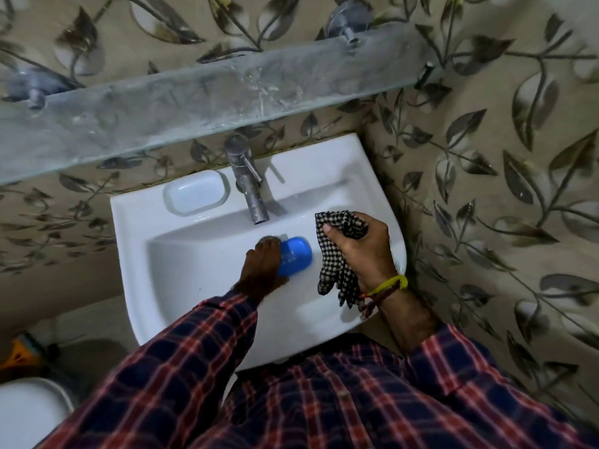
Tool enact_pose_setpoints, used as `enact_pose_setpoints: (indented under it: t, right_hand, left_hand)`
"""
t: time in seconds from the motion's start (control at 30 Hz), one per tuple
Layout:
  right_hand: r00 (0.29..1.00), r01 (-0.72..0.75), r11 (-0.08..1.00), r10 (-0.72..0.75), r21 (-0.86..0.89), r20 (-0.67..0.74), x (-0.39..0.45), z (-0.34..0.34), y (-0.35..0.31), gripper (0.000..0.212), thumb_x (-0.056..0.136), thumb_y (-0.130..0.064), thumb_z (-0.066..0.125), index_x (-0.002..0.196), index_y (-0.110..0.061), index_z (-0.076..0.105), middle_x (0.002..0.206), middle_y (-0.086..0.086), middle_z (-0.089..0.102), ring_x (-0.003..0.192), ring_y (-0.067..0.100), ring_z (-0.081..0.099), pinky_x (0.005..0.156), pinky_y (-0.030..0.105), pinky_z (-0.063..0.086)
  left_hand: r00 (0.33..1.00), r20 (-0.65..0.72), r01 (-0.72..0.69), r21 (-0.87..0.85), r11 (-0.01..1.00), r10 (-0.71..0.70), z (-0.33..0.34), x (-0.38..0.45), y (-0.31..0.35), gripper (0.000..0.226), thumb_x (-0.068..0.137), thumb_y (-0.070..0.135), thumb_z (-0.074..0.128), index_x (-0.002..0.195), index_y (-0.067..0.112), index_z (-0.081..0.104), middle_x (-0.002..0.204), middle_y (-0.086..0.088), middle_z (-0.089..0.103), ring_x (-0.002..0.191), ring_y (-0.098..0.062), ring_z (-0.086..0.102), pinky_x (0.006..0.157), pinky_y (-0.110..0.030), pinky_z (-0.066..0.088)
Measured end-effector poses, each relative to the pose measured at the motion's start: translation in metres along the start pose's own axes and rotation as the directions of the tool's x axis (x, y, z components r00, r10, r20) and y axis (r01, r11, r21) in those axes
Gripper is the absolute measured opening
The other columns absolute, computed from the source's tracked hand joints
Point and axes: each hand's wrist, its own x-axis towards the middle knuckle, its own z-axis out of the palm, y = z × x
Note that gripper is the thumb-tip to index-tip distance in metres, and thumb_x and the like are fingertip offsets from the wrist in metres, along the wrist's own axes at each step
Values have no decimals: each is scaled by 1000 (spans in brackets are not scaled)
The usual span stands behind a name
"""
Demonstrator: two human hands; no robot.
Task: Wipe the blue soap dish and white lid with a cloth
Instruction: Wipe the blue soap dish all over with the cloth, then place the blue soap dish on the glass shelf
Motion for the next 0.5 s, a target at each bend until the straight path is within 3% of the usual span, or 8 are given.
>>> enact_pose_setpoints:
  t: [0.1, 0.2, 0.4, 0.5]
  right_hand:
    - [1000, -18, 998, 17, 52, 16, -4, 2, -7, 16, 76, 1, 78, 81, -13, 73, 81, 7, 75, 77, 23, 71, 78, 41, 60]
    - [997, 60, 998, -58, -34, 40, -9, 6, -16, 14, 73, -2, 80, 83, -10, 74, 82, 8, 75, 80, 26, 73, 80, 45, 60]
    - [920, 384, 882, -338, -274, 199, -33, 36, -63, 9, 75, -17, 82, 75, -17, 72, 68, -2, 71, 65, 8, 65, 62, 18, 50]
    - [895, 434, 872, -390, -226, 218, -45, 47, -77, 10, 77, -23, 80, 80, -15, 74, 62, -1, 71, 56, 16, 68, 51, 21, 50]
  left_hand:
    - [999, -40, -7, -126, 992, 2, -22, -34, 8, 96, 61, 29, 85, 144, 3, 44, 137, -21, 53, 116, -44, 54, 93, -48, 49]
    - [986, -152, -106, -213, 971, 74, -50, -73, 6, 89, 59, 20, 88, 139, 3, 52, 127, -20, 59, 115, -41, 55, 94, -46, 51]
    - [926, -329, -248, -157, 956, 186, -122, -119, -4, 88, 70, 36, 83, 146, 10, 45, 138, -10, 49, 129, -22, 42, 112, -24, 34]
    - [861, -460, -304, -120, 945, 219, -165, -138, -2, 86, 70, 34, 85, 143, 8, 49, 138, -10, 50, 132, -22, 43, 115, -19, 26]
